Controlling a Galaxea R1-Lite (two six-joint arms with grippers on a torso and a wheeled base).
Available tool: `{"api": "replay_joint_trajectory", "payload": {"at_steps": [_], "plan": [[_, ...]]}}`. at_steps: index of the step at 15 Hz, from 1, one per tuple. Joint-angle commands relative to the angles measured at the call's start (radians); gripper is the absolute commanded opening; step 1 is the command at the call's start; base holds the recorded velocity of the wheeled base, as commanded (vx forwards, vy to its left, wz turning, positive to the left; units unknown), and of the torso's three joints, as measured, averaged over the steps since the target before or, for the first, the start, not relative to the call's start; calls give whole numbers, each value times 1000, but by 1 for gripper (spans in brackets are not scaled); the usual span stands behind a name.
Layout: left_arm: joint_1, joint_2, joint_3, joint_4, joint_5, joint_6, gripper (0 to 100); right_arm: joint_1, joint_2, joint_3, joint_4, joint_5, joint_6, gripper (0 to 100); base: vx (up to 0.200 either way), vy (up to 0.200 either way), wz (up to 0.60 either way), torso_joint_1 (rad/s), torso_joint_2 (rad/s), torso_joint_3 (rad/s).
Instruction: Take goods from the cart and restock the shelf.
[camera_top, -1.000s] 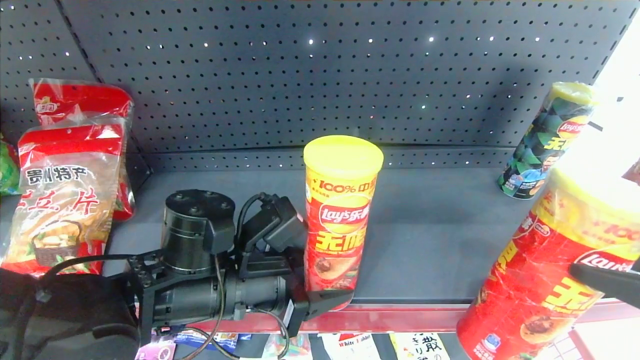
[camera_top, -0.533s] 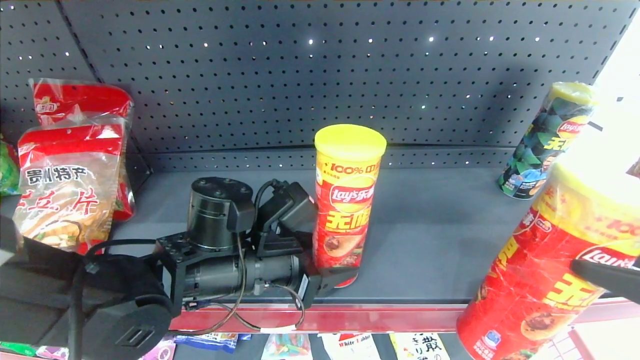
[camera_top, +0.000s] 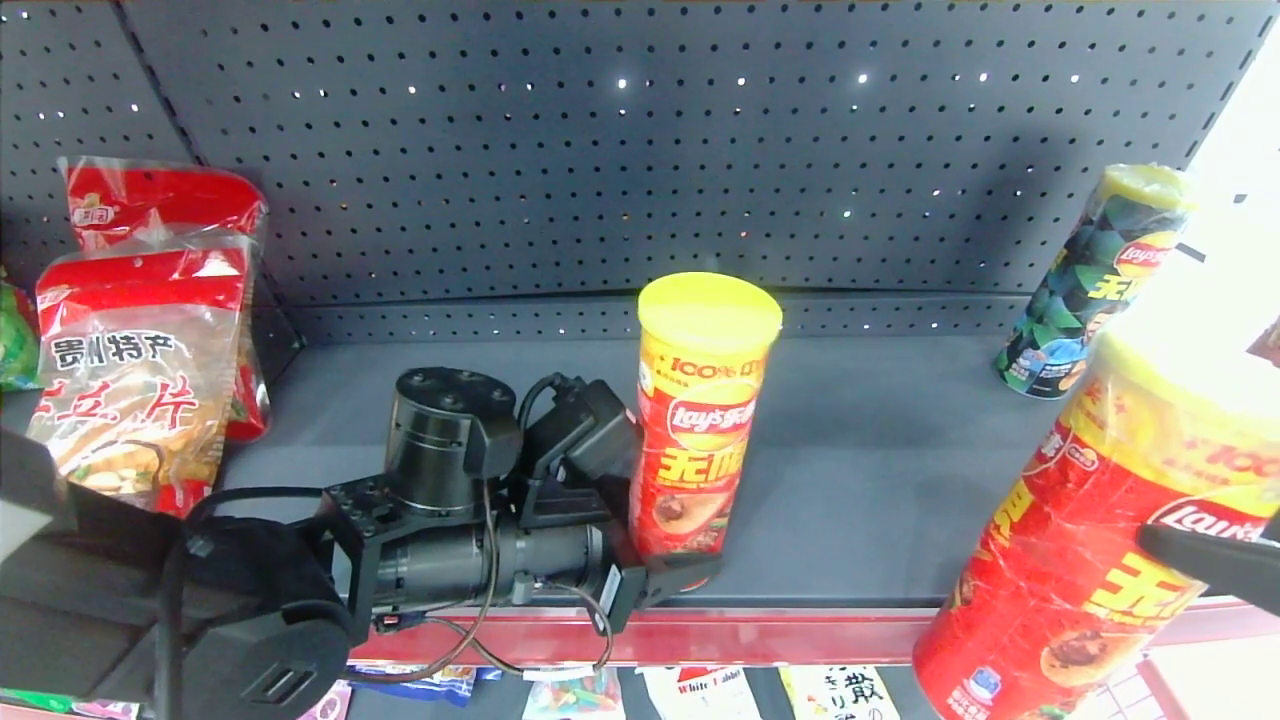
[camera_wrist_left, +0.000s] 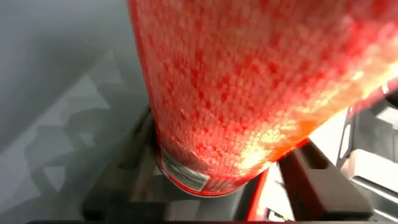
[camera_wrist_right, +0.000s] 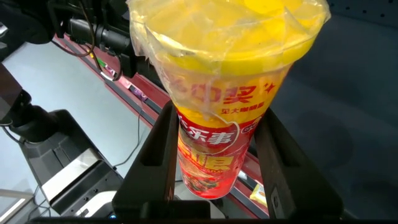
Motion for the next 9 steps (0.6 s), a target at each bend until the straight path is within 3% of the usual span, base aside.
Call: {"api": "replay_joint_trajectory", "payload": {"at_steps": [1, 6, 9], "plan": [[-3, 5, 0, 1, 2, 0, 100, 0, 1, 1, 0, 1, 0, 0, 0, 0, 0, 0, 0, 0], [-2, -24, 34, -1, 2, 0, 100, 0, 3, 4, 0, 1, 0, 0, 0, 0, 0, 0, 0, 0], [32, -88, 85, -1, 23, -6, 100, 3, 11, 6, 0, 1, 0, 0, 0, 0, 0, 0, 0, 0]]}}
